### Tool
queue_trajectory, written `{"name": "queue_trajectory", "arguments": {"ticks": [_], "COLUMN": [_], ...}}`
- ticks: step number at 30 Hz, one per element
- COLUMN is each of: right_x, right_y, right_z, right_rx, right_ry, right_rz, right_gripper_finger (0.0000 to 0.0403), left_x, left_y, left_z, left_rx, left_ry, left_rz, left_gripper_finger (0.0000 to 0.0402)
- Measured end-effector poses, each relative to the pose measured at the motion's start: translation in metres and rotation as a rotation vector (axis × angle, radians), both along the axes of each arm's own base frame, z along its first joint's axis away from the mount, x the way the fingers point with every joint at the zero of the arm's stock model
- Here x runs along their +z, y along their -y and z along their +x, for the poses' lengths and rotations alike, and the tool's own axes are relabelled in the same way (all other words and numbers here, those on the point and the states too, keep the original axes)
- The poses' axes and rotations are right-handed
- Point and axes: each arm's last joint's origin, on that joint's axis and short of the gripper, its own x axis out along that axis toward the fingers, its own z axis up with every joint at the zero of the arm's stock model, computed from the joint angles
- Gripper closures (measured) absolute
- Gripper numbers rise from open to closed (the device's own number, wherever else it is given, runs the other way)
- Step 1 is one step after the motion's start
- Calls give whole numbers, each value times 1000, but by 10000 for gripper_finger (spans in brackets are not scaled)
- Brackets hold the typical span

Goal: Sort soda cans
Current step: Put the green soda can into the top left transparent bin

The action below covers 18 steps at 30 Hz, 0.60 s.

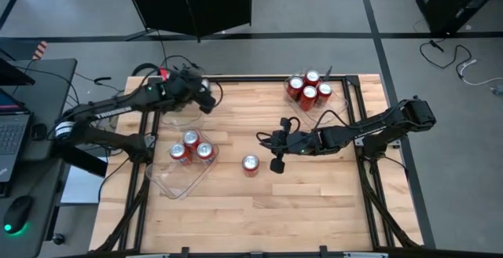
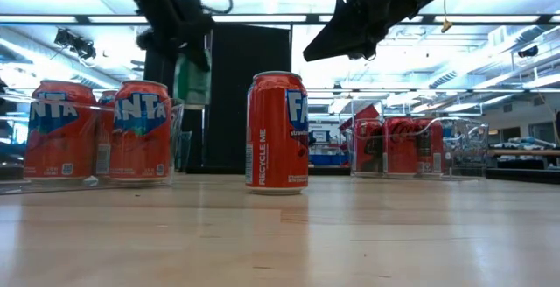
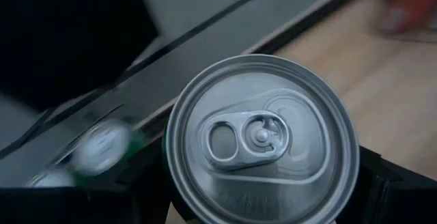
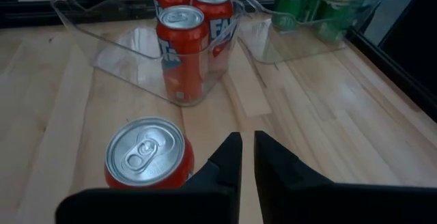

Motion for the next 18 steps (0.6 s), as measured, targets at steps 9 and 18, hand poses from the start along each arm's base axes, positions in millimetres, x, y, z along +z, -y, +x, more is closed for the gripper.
{"name": "queue_trajectory", "arguments": {"ticks": [9, 18], "right_x": [2, 3], "right_y": [0, 0], "right_z": [1, 1], "right_rx": [8, 8], "right_ry": [24, 26], "right_rz": [-12, -12], "right_gripper_finger": [381, 395], "left_x": [-42, -77], "left_y": [-9, -22], "left_z": [-23, -34], "left_rx": [166, 253], "left_ry": [-133, -146], "left_rz": [-12, 5], "left_gripper_finger": [112, 112]}}
